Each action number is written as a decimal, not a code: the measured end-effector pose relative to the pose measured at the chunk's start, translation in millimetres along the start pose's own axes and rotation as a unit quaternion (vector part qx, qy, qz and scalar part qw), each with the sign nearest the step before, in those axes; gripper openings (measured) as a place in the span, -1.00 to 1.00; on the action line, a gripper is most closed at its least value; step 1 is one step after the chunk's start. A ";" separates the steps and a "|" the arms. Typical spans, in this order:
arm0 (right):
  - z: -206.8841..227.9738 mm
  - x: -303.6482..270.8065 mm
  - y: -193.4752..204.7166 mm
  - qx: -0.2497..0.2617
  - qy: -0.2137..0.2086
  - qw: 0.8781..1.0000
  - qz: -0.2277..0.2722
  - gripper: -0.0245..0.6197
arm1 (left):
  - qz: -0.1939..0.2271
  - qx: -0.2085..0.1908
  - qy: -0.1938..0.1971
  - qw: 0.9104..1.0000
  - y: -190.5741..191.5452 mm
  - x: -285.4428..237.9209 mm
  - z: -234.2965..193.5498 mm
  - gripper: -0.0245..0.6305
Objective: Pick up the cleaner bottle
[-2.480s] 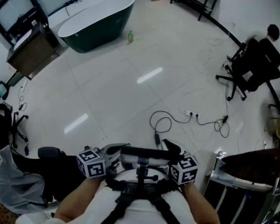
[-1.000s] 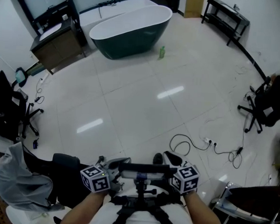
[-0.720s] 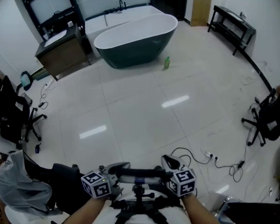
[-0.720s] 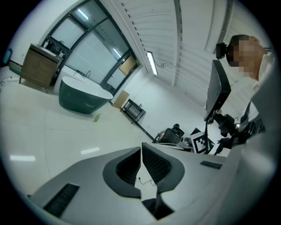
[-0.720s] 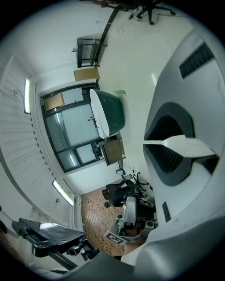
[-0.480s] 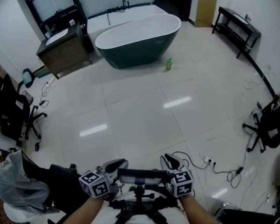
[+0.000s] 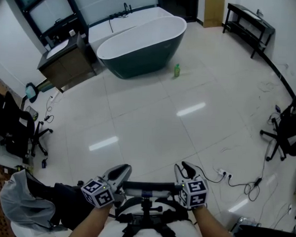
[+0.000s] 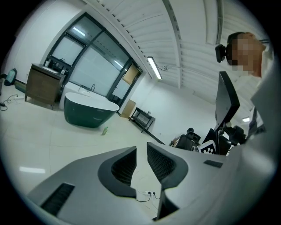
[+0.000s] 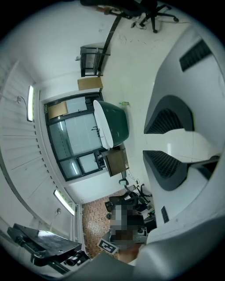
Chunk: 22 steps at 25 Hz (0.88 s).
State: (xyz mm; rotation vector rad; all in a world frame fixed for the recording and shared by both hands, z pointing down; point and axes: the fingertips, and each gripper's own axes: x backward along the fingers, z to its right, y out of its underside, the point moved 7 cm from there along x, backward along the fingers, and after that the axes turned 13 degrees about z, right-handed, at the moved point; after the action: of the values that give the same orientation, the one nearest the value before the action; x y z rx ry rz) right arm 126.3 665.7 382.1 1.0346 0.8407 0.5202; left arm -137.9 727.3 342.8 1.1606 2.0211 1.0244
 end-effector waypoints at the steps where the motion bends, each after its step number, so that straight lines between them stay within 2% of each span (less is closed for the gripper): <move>1: 3.7 -0.2 -0.1 -0.003 0.003 1.000 0.001 -0.57 | -0.003 -0.003 0.001 1.000 -1.4 -3.8 0.8 -0.70; 10: 25.6 -7.0 -1.8 -0.008 0.017 1.000 -0.007 -0.57 | -0.003 -0.002 -0.005 1.000 -6.5 -31.2 -18.2 -0.70; 18: 18.5 -51.7 -21.3 -0.003 0.044 0.999 -0.008 -0.57 | 0.010 0.016 0.003 1.000 -33.4 -50.0 -76.9 -0.70; 22: 3.3 -86.4 -37.3 0.012 0.046 0.999 -0.011 -0.57 | 0.006 0.011 0.015 1.000 -56.0 -63.1 -106.8 -0.70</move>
State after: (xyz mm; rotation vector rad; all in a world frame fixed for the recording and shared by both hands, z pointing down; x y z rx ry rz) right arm 77.9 585.0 380.0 1.0285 0.9404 0.5444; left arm -217.4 618.1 359.5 1.1772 2.0565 1.0337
